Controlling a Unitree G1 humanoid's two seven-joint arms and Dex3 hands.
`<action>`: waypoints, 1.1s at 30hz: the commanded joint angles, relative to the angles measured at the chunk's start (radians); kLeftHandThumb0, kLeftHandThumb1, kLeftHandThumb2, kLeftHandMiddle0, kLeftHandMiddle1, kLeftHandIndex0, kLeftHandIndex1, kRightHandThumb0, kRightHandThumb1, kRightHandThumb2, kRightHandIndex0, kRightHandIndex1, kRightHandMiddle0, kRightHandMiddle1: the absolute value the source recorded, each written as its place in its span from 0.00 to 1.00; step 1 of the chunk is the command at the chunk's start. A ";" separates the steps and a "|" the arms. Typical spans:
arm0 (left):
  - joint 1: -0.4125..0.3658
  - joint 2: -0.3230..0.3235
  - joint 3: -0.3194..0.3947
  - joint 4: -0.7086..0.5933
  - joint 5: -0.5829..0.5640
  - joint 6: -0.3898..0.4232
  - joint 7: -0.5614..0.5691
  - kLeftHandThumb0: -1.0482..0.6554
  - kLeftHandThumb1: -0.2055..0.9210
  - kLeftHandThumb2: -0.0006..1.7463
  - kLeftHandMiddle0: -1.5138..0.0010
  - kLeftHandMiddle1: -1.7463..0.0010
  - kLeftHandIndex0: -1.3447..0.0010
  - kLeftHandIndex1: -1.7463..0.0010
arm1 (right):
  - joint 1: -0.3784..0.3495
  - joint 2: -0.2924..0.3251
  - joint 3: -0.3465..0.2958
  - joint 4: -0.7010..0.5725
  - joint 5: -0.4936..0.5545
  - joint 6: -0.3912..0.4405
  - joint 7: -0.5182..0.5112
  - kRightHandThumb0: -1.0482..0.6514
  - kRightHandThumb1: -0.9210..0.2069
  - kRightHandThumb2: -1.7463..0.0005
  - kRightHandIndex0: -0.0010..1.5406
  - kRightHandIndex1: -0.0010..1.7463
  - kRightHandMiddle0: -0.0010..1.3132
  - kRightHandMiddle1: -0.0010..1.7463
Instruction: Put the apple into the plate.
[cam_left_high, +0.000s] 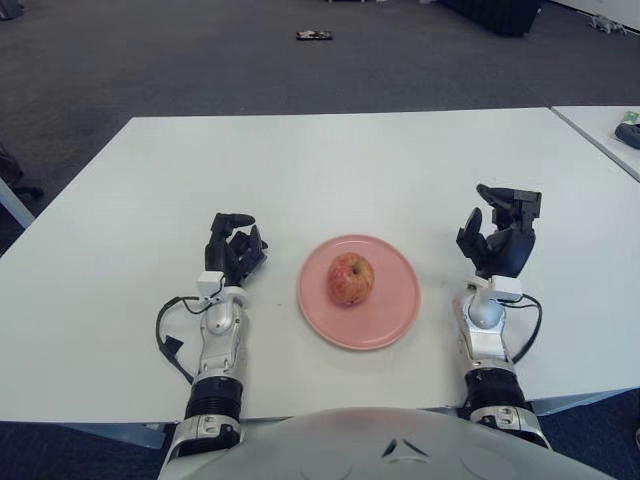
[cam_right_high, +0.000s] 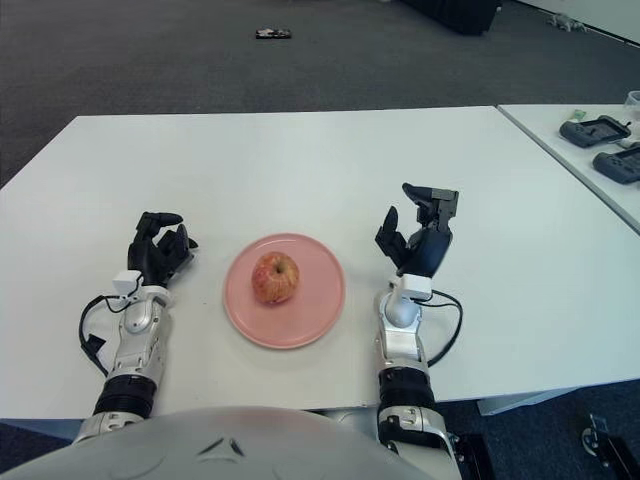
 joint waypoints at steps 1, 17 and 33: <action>0.026 -0.006 0.003 0.036 -0.013 0.035 -0.007 0.39 0.77 0.51 0.53 0.00 0.74 0.00 | 0.001 -0.017 0.010 -0.021 -0.067 0.041 -0.012 0.40 0.09 0.62 0.31 0.64 0.19 1.00; 0.027 -0.009 0.005 0.026 -0.022 0.043 -0.001 0.39 0.77 0.51 0.55 0.00 0.74 0.00 | 0.057 -0.149 0.092 -0.067 -0.123 0.187 0.153 0.39 0.19 0.53 0.57 1.00 0.25 1.00; 0.026 -0.005 0.012 0.024 -0.026 0.043 -0.002 0.39 0.78 0.50 0.57 0.00 0.74 0.00 | 0.077 -0.237 0.142 -0.094 -0.134 0.284 0.269 0.39 0.22 0.51 0.54 1.00 0.26 1.00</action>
